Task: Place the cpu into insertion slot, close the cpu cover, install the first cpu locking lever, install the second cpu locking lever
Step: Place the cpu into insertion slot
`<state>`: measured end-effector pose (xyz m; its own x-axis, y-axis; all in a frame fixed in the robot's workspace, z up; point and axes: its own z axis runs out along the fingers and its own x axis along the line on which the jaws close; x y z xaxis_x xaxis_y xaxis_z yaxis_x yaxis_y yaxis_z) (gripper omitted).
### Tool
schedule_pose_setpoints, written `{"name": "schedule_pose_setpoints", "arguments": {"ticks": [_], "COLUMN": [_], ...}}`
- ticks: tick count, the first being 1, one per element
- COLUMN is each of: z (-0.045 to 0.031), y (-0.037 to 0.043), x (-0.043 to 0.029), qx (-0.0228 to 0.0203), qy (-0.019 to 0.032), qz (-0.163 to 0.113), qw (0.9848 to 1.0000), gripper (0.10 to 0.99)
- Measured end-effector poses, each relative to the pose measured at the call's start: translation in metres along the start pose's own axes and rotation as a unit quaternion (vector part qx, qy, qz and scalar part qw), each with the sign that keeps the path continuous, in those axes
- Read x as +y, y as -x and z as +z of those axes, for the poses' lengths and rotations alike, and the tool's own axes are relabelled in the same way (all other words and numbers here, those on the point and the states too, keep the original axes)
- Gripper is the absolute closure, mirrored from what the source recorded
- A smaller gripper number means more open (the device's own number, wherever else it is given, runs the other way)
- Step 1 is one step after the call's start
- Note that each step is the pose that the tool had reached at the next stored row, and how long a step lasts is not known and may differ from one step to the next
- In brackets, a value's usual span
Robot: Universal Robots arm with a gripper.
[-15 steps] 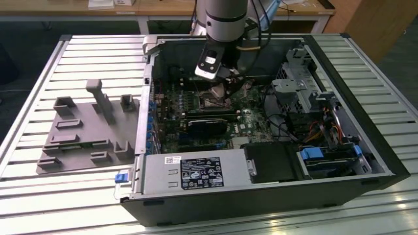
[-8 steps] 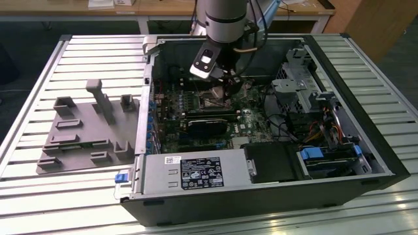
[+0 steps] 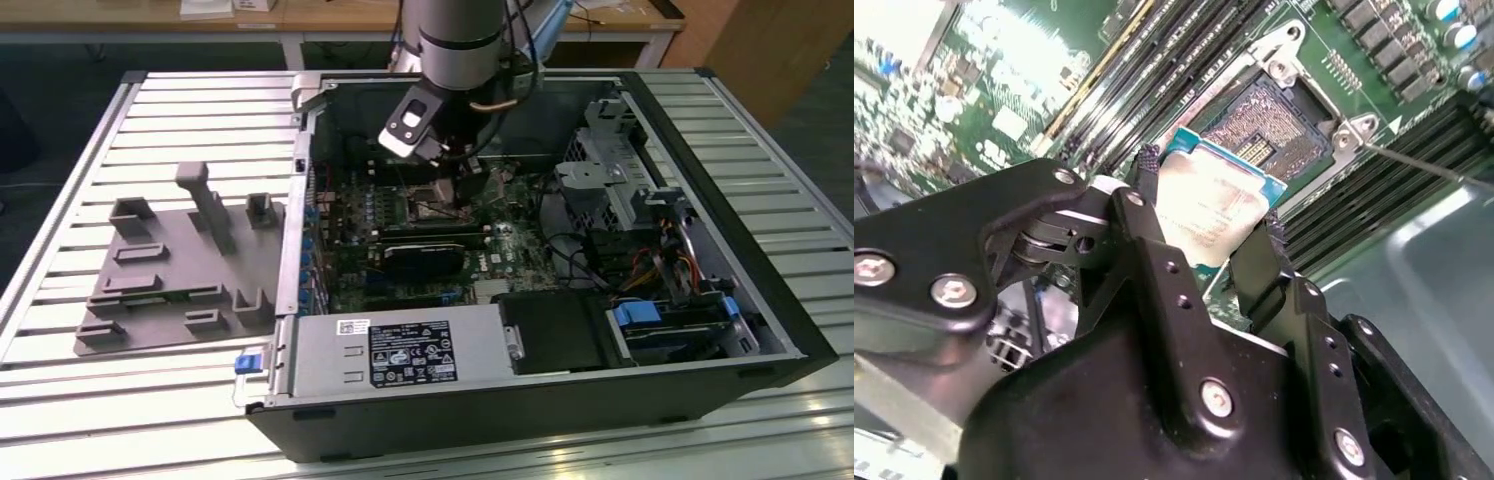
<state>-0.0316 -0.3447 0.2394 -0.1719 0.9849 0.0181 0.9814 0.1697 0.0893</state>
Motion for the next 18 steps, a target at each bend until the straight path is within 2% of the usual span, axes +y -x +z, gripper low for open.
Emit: {"name": "schedule_pose_setpoints", "arguments": {"ticks": [1, 3, 6, 10, 15, 18], "z": [0.0004, 0.0022, 0.0039, 0.0050, 0.0068, 0.0086], "y": [0.0000, 0.0001, -0.0005, -0.0052, -0.0110, -0.0149], "x": [0.0000, -0.0002, -0.0006, -0.0021, -0.0049, -0.0079], "qx": [-0.0008, -0.0041, -0.0068, -0.0096, -0.0236, -0.0265], "qy": [0.0002, 0.0008, 0.0011, 0.0009, 0.0011, 0.0052], "qz": [0.009, 0.045, 0.069, 0.070, 0.068, 0.068], "qw": [1.0000, 0.9990, 0.9976, 0.9975, 0.9974, 0.9973], "gripper": [0.549, 0.549, 0.549, 0.549, 0.549, 0.549]}}
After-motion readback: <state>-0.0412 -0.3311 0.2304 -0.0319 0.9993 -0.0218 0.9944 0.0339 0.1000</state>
